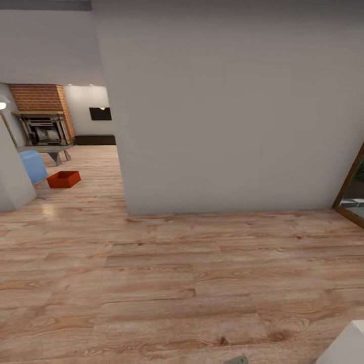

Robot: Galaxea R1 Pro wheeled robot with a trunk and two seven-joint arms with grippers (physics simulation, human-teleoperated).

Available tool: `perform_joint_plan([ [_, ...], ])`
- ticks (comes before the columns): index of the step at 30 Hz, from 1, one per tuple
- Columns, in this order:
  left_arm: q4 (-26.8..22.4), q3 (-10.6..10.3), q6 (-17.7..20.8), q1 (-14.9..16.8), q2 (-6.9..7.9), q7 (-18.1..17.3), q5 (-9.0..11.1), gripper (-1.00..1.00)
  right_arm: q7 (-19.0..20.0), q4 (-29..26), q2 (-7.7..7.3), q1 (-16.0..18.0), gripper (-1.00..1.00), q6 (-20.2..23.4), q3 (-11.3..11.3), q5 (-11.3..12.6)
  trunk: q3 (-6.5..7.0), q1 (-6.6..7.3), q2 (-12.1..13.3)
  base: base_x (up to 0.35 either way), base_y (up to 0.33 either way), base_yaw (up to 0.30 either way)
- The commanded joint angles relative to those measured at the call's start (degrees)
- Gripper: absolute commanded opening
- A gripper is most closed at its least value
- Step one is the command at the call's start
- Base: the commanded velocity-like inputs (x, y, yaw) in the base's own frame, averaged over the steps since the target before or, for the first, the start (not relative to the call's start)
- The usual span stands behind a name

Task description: Move the two storage containers from the living room to the garage. In the garage, place one container on the floor and stack the other container on top of it (either order is fine).

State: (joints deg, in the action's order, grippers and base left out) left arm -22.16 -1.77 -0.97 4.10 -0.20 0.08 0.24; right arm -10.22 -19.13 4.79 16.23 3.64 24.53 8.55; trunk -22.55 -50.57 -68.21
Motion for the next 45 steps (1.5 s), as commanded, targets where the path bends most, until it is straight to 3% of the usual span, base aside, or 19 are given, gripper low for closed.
perform_joint_plan([
  [1, 0.0, -0.2, -0.1, 0.0, 0.02, 0.0, 0.0, 1.0, -0.4, -0.1, -0.04, 0.0, 1.0, 0.3, 0.5, 0.5, -0.06, -0.03, 0.0, 0.323, 0.0, 0.0],
  [23, 0.1, -0.2, -0.1, 0.0, 0.02, 0.0, 0.0, 1.0, -0.4, -0.3, -0.04, 0.0, 1.0, 0.3, 0.5, 0.5, -0.06, -0.03, 0.0, 0.323, 0.0, 0.007],
  [45, 0.1, -0.1, -0.1, 0.0, 0.02, 0.0, 0.0, 1.0, -0.4, -0.2, -0.04, 0.0, 1.0, 0.3, 0.5, 0.5, -0.66, -0.03, 0.0, 0.324, 0.0, 0.196],
])
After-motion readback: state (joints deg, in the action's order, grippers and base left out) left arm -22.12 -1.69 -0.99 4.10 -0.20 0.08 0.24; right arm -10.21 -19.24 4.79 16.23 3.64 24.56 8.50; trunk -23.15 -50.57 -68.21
